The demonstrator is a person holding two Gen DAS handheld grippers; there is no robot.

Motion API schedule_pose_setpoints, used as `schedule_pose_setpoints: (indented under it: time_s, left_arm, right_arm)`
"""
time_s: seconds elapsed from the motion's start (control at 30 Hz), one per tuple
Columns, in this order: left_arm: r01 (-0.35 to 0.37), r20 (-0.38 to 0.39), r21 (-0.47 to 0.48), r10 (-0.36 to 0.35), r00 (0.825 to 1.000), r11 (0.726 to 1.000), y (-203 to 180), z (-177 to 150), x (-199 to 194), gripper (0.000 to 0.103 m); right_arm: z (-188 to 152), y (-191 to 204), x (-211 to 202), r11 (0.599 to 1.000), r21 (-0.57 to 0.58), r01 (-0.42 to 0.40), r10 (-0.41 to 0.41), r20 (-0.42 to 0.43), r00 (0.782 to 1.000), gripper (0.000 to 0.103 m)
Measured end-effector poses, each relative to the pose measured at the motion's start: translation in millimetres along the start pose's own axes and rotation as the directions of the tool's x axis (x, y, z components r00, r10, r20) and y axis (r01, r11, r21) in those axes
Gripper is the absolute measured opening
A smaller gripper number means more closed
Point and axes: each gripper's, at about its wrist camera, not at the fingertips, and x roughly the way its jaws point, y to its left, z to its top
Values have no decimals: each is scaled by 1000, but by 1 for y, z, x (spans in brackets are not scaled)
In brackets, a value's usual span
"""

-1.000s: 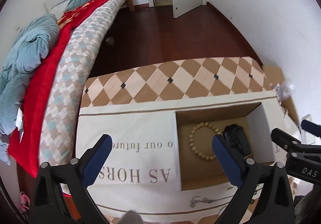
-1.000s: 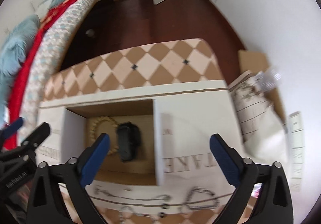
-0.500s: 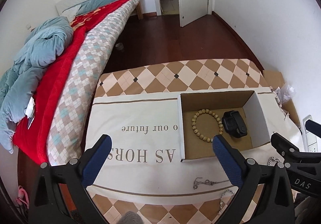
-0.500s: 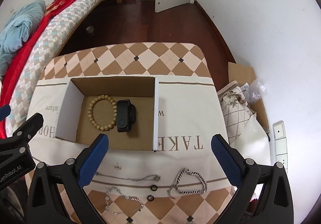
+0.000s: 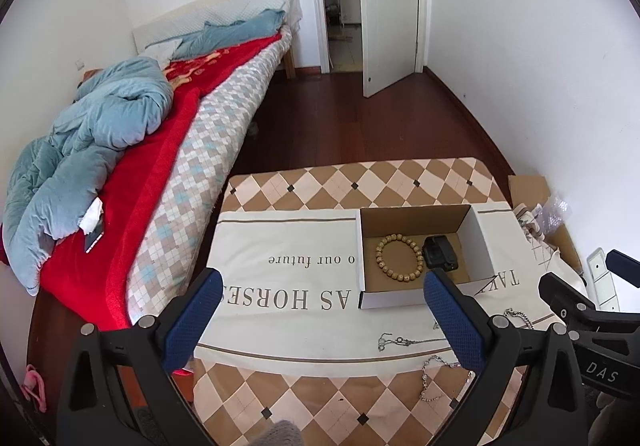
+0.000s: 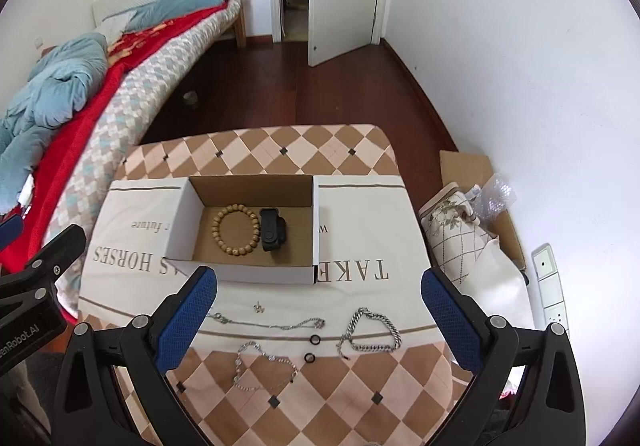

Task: Organize jewelry
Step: 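Withdraw both tools from the box toward the remaining jewelry, then grasp the thick silver chain bracelet with the right tool while the left grasps the silver heart bracelet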

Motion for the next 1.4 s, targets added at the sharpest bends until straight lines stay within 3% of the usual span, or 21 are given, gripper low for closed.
schedule_pose_setpoints:
  time_s: [0.4, 0.53, 0.73, 0.77, 0.87, 0.97, 1.13, 1.4]
  left_arm:
    - [-36, 62, -25, 38, 997, 999, 8, -17, -56, 102]
    - [-58, 48, -32, 60, 997, 998, 7, -28, -54, 102]
    - [-125, -56, 9, 126, 991, 992, 0, -58, -10, 102]
    - [-131, -73, 17, 132, 989, 991, -1, -61, -2, 102]
    - [-152, -134, 49, 157, 978, 987, -7, -75, 26, 102]
    - [-156, -193, 73, 167, 967, 985, -14, -85, 52, 103]
    - [-140, -258, 102, 162, 952, 985, -30, -94, 84, 102]
    - [-73, -354, 117, 110, 929, 990, -49, -101, 121, 102]
  right_arm:
    - [-18, 1, -71, 1000, 3, -23, 23, 90, 996, 103]
    - [-28, -7, -72, 995, 45, -94, 90, 92, 992, 103]
    - [-59, -50, -23, 982, 175, -71, 78, -33, 996, 100]
    - [-66, -58, -13, 978, 197, -71, 83, -55, 995, 96]
    - [-88, -82, 22, 966, 252, -55, 91, -134, 987, 62]
    - [-105, -98, 50, 958, 284, -47, 103, -186, 977, 56]
    - [-116, -113, 90, 955, 296, -18, 89, -230, 969, 55]
    - [-113, -121, 162, 960, 269, 82, 0, -291, 957, 55]
